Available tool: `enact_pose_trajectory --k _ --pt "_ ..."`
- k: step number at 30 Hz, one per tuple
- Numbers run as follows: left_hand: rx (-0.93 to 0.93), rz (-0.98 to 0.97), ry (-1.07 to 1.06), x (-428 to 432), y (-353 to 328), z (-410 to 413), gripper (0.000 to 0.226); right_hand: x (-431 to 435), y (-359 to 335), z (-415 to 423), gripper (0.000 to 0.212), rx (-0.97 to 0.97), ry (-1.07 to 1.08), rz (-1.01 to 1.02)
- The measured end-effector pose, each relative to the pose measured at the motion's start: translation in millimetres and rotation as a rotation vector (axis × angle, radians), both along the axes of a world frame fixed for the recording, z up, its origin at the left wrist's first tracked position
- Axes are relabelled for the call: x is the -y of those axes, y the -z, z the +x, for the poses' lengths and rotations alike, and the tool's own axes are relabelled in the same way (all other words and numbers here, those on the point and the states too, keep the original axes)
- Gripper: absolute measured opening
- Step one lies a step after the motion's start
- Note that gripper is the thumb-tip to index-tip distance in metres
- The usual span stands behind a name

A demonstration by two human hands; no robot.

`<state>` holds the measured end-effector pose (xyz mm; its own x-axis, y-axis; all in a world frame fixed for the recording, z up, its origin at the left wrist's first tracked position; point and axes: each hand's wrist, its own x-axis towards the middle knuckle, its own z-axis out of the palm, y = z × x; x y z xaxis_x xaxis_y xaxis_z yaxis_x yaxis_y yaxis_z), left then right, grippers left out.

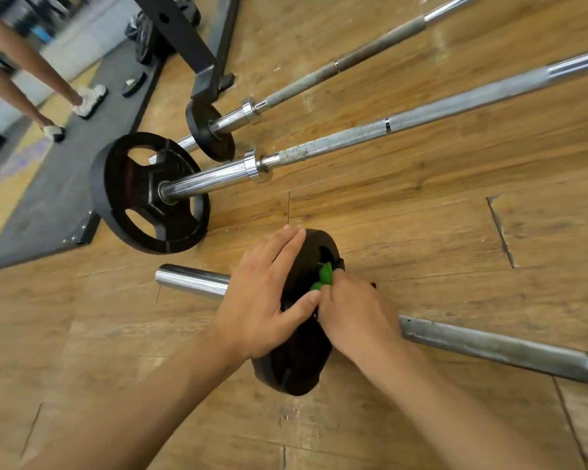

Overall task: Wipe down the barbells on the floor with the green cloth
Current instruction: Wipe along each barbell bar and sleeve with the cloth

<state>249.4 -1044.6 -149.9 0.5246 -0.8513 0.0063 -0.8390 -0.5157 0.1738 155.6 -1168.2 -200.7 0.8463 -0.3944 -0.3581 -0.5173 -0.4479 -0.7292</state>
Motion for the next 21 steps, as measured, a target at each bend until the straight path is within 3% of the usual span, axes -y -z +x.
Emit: enact_pose_trajectory --k 2,6,10,12,14,16,19,21 --pt "0.002 -0.012 -0.003 -2.4 0.2 -2.3 0.084 -7.8 0.0 -1.2 0.035 -0.020 0.020 -0.008" --pt "0.006 -0.068 0.008 -12.8 2.0 -14.5 0.091 -45.3 5.6 -37.2 0.059 0.054 -0.081 -0.216" --pt "0.025 -0.123 -0.001 -30.9 7.0 -36.4 0.096 -32.1 3.2 -25.2 0.037 0.078 0.006 -0.091" --pt "0.023 -0.126 0.012 -41.2 8.3 -47.4 0.097 -42.6 2.5 -31.6 0.039 0.045 -0.027 -0.128" --pt "0.003 -0.100 0.014 -53.5 6.9 -56.5 0.098 -56.8 5.1 -51.0 0.045 -0.037 -0.108 -0.079" --pt "-0.030 -0.043 0.025 -64.8 1.2 -60.3 0.097 -65.5 18.3 -68.9 0.059 0.020 -0.187 -0.182" --pt "-0.100 0.074 -0.013 -64.0 -8.3 -50.5 0.095 -53.8 11.1 -60.3 0.039 0.028 -0.210 -0.189" --pt "-0.134 0.121 -0.056 -48.1 -12.4 -40.1 0.097 -53.6 9.1 -45.8 0.045 0.009 -0.082 -0.138"
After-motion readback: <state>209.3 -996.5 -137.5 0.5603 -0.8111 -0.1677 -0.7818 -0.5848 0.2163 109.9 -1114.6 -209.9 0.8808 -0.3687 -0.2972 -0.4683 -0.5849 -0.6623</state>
